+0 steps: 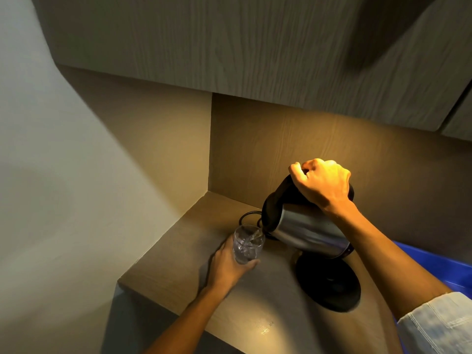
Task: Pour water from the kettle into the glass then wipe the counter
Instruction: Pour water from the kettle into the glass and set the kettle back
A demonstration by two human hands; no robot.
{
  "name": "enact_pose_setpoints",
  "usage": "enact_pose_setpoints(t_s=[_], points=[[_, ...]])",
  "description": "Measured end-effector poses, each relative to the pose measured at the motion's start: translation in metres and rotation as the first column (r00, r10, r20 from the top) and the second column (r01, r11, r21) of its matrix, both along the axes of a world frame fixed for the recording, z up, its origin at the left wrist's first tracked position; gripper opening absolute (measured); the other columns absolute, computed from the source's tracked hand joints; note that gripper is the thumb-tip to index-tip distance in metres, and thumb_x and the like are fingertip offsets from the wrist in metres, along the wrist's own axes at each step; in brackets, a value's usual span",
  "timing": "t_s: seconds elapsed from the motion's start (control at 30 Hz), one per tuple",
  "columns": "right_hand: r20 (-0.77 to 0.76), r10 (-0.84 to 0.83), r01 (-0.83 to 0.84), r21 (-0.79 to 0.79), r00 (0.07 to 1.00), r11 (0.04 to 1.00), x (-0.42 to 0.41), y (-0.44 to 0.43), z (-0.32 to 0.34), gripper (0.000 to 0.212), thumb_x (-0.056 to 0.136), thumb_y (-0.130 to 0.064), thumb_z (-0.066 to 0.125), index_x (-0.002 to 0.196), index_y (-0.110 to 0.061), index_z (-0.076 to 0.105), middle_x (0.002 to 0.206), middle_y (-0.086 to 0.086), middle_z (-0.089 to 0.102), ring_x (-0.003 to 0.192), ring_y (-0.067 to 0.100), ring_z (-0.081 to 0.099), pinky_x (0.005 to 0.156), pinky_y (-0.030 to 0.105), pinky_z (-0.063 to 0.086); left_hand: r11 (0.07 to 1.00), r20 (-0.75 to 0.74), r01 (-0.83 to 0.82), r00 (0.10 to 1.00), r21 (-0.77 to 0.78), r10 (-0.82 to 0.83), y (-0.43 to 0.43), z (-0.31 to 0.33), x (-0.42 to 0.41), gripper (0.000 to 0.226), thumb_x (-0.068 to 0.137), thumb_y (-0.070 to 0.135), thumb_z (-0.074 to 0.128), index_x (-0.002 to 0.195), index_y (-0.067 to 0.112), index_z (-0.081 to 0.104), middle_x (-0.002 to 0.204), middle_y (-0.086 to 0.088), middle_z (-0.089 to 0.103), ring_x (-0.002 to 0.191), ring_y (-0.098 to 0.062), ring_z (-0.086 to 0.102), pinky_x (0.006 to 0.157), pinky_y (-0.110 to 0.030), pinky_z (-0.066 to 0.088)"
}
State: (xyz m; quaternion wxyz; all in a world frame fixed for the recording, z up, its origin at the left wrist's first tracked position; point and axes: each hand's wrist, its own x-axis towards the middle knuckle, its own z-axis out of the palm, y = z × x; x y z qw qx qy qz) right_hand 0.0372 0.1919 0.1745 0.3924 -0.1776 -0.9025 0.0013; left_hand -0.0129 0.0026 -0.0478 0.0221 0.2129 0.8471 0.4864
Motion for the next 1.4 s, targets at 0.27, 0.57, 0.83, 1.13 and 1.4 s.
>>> enact_pose_setpoints(t_s=[0.27,0.57,0.83,1.13,1.4], points=[[-0.013,0.063,-0.062,0.057,0.998,0.996,0.002,-0.01,0.004,0.054,0.088,-0.047,0.038,0.05,-0.015,0.06,0.045,-0.002,0.049,0.046,0.015,0.05,0.053,0.022,0.032,0.999,0.002,-0.01,1.0,-0.031,0.01,0.002,0.002,0.0,0.094,0.051,0.064,0.078,0.132,0.032,0.045,0.122,0.007,0.067,0.112,-0.012,0.062,0.084,-0.019,0.045],[-0.065,0.056,-0.06,-0.056,0.996,0.997,0.003,0.004,-0.002,0.054,0.086,-0.041,0.039,0.047,-0.009,0.057,0.044,0.004,0.053,0.046,0.02,0.053,0.05,0.025,0.036,1.0,0.019,0.009,1.0,0.005,-0.009,-0.001,0.004,0.002,0.09,0.053,0.06,0.08,0.131,0.033,0.047,0.119,0.008,0.068,0.108,-0.01,0.063,0.083,-0.021,0.051],[-0.114,-0.179,0.1,-0.496,0.977,0.863,0.034,0.05,-0.031,0.054,0.08,-0.046,0.039,0.045,-0.006,0.044,0.045,0.007,0.039,0.045,0.026,0.042,0.05,0.035,0.033,1.0,0.034,0.001,0.999,-0.001,-0.001,0.0,0.007,0.003,0.095,0.058,0.054,0.082,0.139,0.024,0.044,0.132,0.002,0.061,0.119,-0.014,0.056,0.093,-0.022,0.045],[-0.292,-0.433,0.0,-0.83,0.853,0.558,0.088,0.088,-0.067,0.043,0.078,-0.046,0.044,0.054,-0.011,0.053,0.054,0.004,0.045,0.055,0.022,0.043,0.06,0.037,0.037,1.0,0.062,0.022,0.998,-0.002,-0.022,-0.002,0.007,0.005,0.099,0.062,0.05,0.084,0.144,0.02,0.037,0.138,-0.004,0.056,0.126,-0.019,0.051,0.099,-0.027,0.041],[-0.305,-0.655,-0.07,-0.931,0.692,0.359,0.119,0.098,-0.101,0.038,0.07,-0.055,0.045,0.073,-0.02,0.056,0.07,-0.003,0.055,0.066,0.016,0.052,0.06,0.035,0.041,0.999,0.066,0.026,0.998,-0.041,-0.023,0.0,0.008,0.005,0.1,0.065,0.048,0.082,0.146,0.017,0.032,0.141,-0.008,0.053,0.128,-0.025,0.049,0.102,-0.034,0.041]])
